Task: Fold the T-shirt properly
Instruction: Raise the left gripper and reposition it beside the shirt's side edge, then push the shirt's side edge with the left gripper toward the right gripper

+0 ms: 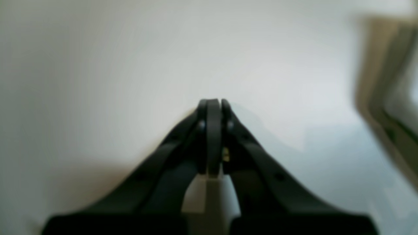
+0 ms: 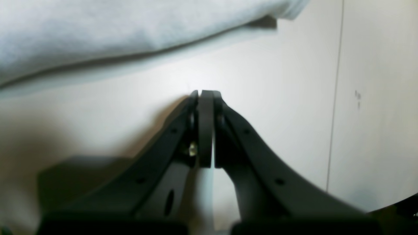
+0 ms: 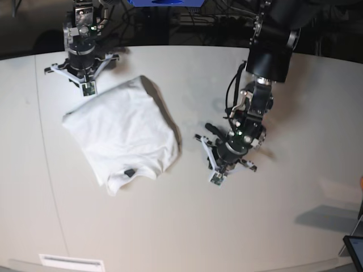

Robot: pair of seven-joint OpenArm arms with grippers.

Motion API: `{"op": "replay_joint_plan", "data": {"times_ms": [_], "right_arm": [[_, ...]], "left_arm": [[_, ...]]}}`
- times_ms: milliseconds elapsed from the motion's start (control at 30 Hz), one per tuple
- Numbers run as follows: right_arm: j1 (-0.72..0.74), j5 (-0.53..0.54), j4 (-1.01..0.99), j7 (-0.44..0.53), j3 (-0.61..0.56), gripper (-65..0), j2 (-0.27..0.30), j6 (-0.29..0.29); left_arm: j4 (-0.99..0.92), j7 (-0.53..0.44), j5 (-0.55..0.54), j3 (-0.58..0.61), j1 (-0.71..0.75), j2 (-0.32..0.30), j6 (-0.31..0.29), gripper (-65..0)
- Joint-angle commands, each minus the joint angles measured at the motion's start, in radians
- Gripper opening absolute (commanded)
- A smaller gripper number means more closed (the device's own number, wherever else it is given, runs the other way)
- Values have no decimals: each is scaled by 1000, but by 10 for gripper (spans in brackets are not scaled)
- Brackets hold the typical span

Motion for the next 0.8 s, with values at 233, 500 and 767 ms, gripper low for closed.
{"op": "replay_joint_plan", "data": {"times_ms": [233,500,767], "right_arm": [[4,1,9,-1,-2,-647,-2,-1],[-1,1,9,-1,-2,-647,-2,-1],[-10,1,11,-1,-1,-647,-2,-1]], "left_arm": [[360,153,-2,-1,179,-30,-12,-650],[337,166,-2,11,154,34,-12,-650],[260,166,-2,12,130,126,-12,-650]]}}
